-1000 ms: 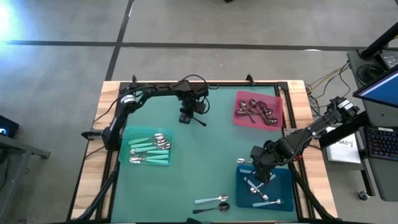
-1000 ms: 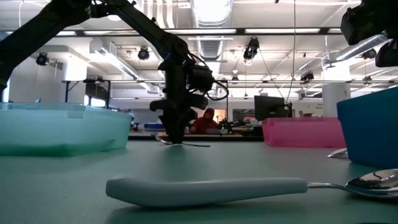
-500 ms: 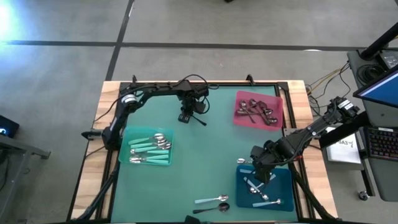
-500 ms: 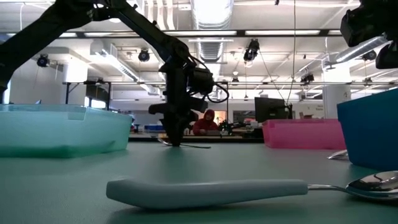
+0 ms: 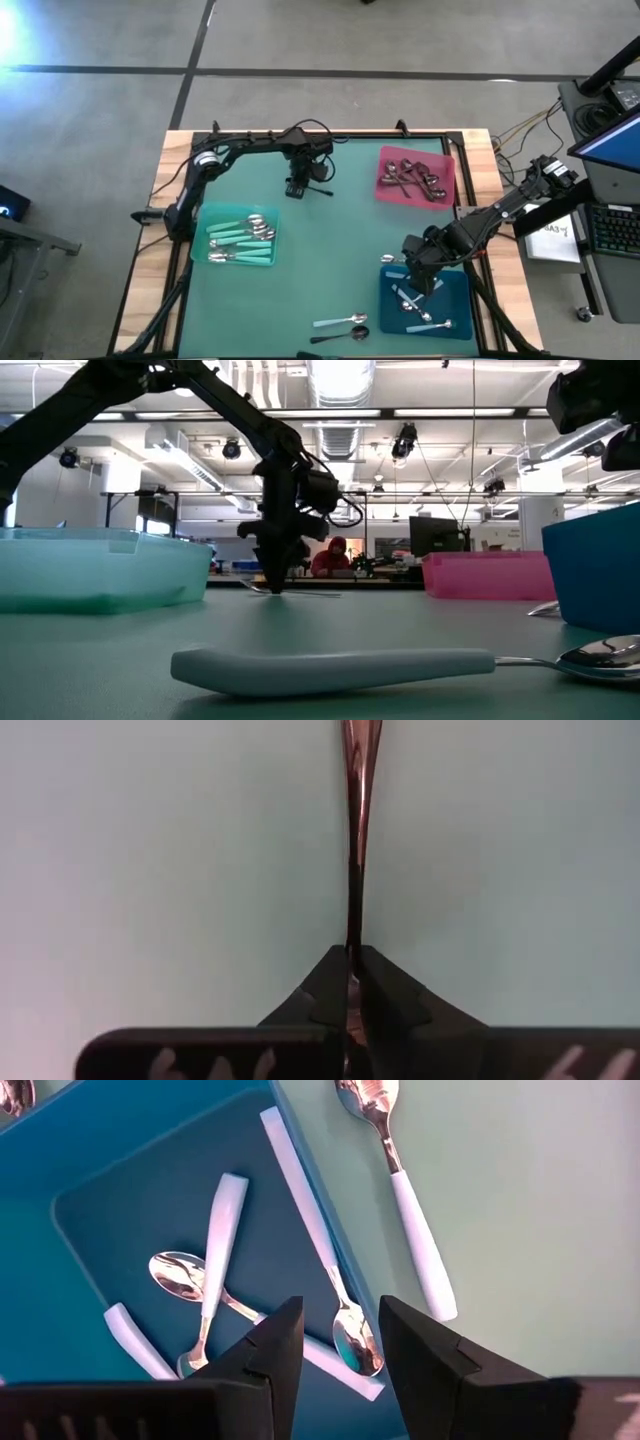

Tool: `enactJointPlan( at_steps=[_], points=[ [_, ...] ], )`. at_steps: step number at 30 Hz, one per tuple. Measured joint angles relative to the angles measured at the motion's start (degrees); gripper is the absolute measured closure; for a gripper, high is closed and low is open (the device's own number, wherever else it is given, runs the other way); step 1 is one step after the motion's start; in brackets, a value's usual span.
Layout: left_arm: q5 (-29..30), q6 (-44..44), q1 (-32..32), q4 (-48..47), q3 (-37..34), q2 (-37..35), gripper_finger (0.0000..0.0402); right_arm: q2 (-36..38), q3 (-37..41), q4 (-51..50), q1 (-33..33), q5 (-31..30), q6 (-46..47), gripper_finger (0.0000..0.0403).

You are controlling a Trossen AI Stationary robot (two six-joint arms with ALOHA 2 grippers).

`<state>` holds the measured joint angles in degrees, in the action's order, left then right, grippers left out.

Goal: Sort silverware by color (type)
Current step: Put the black spoon into the red bin

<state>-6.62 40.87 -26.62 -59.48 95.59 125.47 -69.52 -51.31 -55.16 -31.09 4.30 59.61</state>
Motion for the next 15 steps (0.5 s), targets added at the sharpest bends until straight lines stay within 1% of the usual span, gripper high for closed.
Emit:
enactJointPlan(
  at_steps=[3,7,11,13,15],
  points=[
    [-4.6,-2.0,0.1,0.6,0.1,-3.5,0.04,0.0,0.0,0.0,0.0,-1.2,-2.3,0.028],
    [-9.3,-4.2,0.5,1.1,0.2,-8.4,0.0401,0.0,0.0,0.2,0.8,-8.0,-5.8,0.028],
    [-10.8,-7.9,1.9,1.5,0.2,-14.1,0.0401,0.0,0.0,0.7,5.3,-18.4,-8.4,0.028],
    [-11.0,-10.5,2.9,1.4,0.0,-17.2,0.0401,0.0,0.0,1.7,8.8,-23.9,-10.3,0.028],
    [-11.0,-12.7,4.2,0.8,-0.5,-20.0,0.0401,0.0,0.0,5.2,12.8,-28.5,-13.9,0.028]
  ],
)
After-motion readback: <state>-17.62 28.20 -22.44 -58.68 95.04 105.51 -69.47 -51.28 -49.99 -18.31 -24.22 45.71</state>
